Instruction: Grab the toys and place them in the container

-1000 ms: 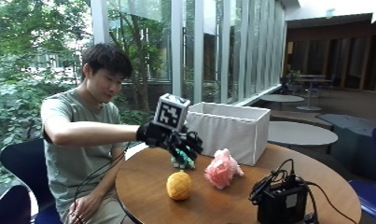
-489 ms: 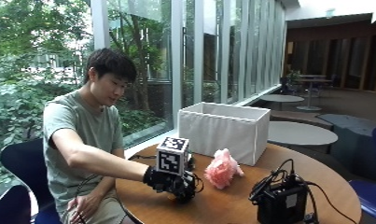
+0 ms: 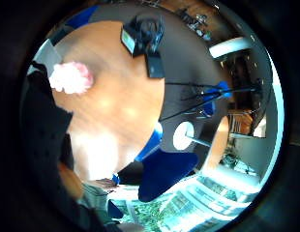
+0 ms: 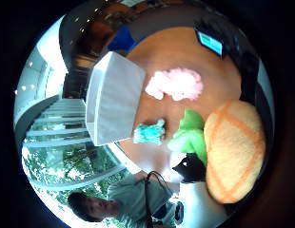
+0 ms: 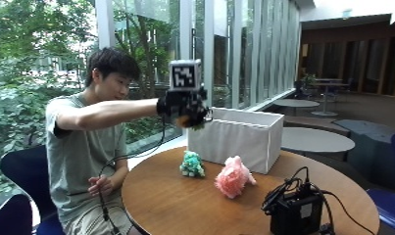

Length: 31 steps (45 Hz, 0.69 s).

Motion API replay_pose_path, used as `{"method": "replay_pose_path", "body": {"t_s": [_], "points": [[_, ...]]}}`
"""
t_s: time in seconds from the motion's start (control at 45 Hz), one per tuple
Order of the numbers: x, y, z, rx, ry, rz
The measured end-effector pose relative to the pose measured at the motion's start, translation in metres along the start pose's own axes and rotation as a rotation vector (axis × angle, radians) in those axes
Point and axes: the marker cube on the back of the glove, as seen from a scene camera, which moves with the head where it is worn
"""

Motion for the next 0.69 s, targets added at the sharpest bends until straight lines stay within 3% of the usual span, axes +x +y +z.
{"method": "replay_pose_path", "body": {"t_s": [0.111,0.311,0.445,0.533,0.689], "points": [[-0.084,0.001,-0.072,0.149,0.172,0.067],[-0.204,0.0,-0.126,0.283,0.132,-0.184],[-0.247,-0.028,-0.13,0.351,-0.127,-0.014],[-0.289,-0.038,-0.116,0.345,-0.119,-0.116],[-0.347,-0.053,-0.08,0.349,0.267,-0.406]]}}
